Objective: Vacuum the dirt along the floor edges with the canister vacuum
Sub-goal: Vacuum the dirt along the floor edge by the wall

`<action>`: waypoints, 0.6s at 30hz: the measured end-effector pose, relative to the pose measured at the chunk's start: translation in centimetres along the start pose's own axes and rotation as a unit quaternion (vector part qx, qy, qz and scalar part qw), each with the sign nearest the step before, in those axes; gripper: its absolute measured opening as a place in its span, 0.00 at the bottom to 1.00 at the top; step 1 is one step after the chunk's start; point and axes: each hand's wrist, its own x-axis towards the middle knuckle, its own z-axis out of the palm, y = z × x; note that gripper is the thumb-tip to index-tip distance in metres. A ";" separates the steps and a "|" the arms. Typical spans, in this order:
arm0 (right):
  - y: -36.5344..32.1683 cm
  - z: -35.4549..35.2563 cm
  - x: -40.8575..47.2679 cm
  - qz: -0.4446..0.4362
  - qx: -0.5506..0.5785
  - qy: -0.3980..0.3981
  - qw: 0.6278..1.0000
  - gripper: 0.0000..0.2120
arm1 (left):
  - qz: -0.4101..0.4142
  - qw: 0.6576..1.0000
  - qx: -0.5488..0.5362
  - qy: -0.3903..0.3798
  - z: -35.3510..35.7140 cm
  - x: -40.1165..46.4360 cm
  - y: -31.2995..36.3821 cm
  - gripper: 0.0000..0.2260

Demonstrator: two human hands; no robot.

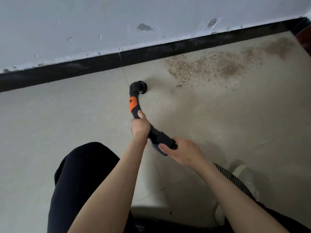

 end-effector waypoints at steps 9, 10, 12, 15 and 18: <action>-0.1 0.1 0.2 -0.045 -0.036 -0.001 0.998 0.21 | -0.012 0.997 -0.060 0.050 -1.4 -0.5 -2.1 0.27; 0.1 0.2 0.3 -0.055 -0.037 -0.008 0.998 0.20 | -0.012 0.996 -0.066 0.063 -1.5 -0.5 -2.6 0.26; 0.7 0.6 0.4 -0.076 -0.032 -0.026 0.996 0.20 | -0.010 0.993 -0.074 0.088 -1.6 -0.9 -3.6 0.26; 1.9 1.1 -0.1 -0.102 -0.017 -0.053 0.993 0.20 | -0.017 0.990 -0.053 0.127 -1.5 -1.9 -4.7 0.25; 3.6 1.2 -0.8 -0.115 0.007 -0.070 0.991 0.21 | -0.030 0.987 -0.057 0.145 -0.6 -3.5 -5.3 0.25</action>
